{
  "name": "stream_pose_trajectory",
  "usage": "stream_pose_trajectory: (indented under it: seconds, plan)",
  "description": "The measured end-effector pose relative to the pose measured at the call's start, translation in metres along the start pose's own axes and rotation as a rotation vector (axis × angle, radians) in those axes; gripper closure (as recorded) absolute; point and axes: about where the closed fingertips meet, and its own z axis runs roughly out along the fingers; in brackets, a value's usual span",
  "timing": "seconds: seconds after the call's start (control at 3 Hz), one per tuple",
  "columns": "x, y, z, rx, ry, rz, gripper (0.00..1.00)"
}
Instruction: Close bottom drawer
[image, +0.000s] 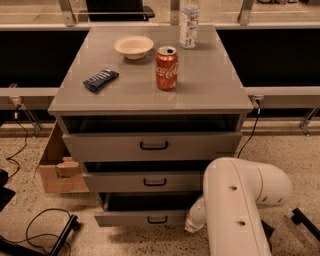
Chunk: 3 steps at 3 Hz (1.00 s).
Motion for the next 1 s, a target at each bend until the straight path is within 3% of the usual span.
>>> stream_pose_trajectory:
  seconds: [0.33,0.67,1.0]
  plan:
    - [0.0003,0.0013,0.0010,-0.002,0.001,0.000,0.13]
    - [0.0006,0.0024,0.0019,-0.004,0.001,0.000,0.00]
    - [0.0008,0.0030,0.0024,-0.005,0.002,-0.001,0.03]
